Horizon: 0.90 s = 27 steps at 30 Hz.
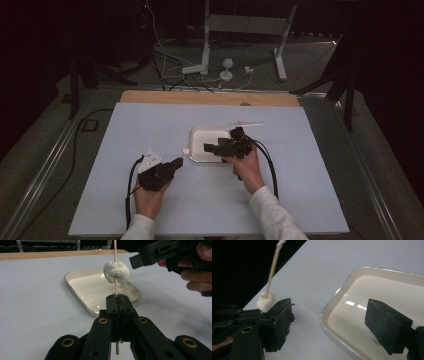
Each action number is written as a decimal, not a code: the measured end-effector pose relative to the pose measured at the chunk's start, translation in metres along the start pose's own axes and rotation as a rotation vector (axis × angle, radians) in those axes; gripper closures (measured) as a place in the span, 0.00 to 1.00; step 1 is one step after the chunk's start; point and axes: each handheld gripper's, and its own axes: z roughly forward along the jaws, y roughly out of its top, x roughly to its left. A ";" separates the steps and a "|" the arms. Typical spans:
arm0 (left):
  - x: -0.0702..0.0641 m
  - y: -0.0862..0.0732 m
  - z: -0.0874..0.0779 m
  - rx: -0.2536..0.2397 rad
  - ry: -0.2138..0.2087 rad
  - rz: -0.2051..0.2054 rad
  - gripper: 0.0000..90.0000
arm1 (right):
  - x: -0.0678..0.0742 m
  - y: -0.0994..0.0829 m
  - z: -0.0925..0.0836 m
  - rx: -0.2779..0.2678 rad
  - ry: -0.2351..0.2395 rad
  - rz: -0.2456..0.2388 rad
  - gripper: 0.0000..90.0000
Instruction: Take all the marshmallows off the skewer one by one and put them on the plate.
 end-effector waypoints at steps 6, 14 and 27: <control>-0.001 0.001 0.001 -0.007 -0.005 -0.005 1.00 | 0.010 -0.005 0.006 0.002 0.051 -0.006 0.30; -0.003 0.002 0.003 -0.007 -0.010 -0.002 1.00 | 0.024 -0.011 0.017 0.020 0.152 -0.022 0.53; -0.007 0.002 0.006 -0.007 -0.048 0.016 1.00 | 0.031 -0.011 0.026 0.038 0.263 0.038 0.75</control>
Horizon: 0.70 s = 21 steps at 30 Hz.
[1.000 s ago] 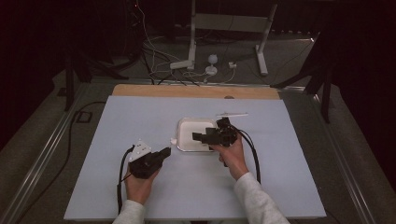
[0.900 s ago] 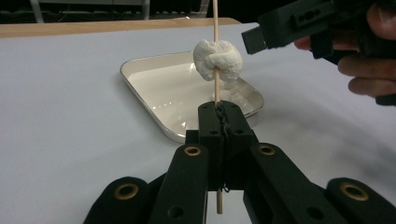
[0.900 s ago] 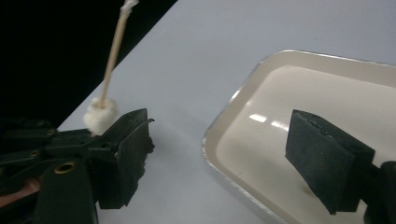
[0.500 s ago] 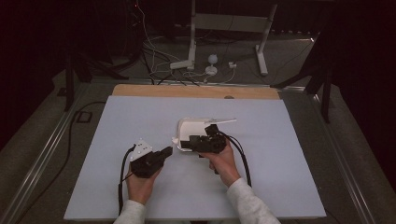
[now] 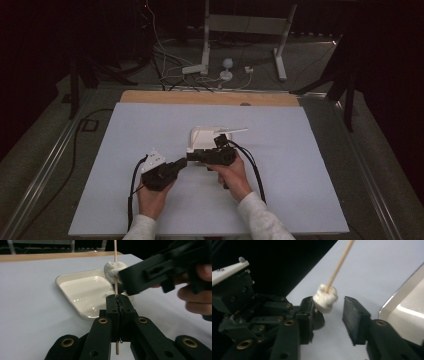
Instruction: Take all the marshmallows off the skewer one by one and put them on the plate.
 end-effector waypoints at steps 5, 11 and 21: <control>-0.001 -0.001 0.003 0.008 -0.028 -0.005 0.97 | 0.000 0.000 0.000 -0.012 0.020 0.012 0.85; -0.004 -0.004 0.010 0.065 -0.029 0.017 0.98 | 0.002 0.002 -0.005 -0.060 0.025 0.018 0.87; -0.007 -0.004 0.010 0.073 -0.023 0.015 1.00 | 0.005 -0.001 -0.001 -0.051 0.035 -0.003 0.83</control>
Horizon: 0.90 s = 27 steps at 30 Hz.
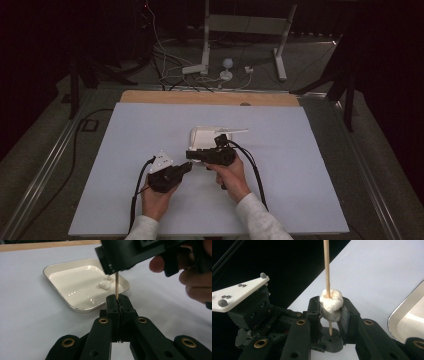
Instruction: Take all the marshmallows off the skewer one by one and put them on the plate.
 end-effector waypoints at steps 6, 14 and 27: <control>0.001 -0.001 -0.002 -0.015 -0.007 0.010 1.00 | 0.003 0.001 -0.006 -0.022 -0.061 -0.031 0.88; -0.003 -0.001 -0.002 0.000 0.014 0.078 1.00 | -0.001 0.014 -0.025 -0.100 -0.070 0.006 0.89; -0.005 -0.002 -0.004 0.022 0.046 0.135 1.00 | -0.003 0.027 -0.044 -0.174 -0.091 0.030 0.89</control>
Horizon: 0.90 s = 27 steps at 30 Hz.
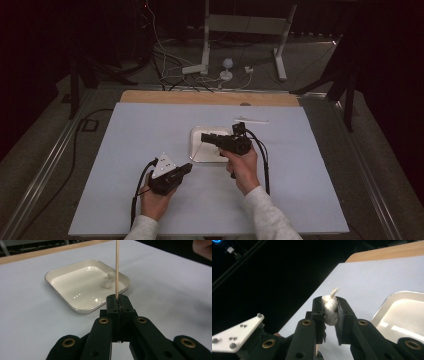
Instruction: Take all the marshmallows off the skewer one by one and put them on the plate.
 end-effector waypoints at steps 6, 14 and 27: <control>-0.001 0.001 -0.001 0.003 0.015 0.016 1.00 | 0.000 0.006 -0.004 -0.018 -0.004 0.004 0.89; 0.001 -0.001 -0.001 0.018 0.036 0.031 1.00 | -0.005 0.007 -0.005 -0.038 -0.017 0.026 0.89; 0.003 -0.001 -0.003 0.043 0.046 0.052 1.00 | -0.009 0.010 -0.012 -0.065 -0.056 0.024 0.89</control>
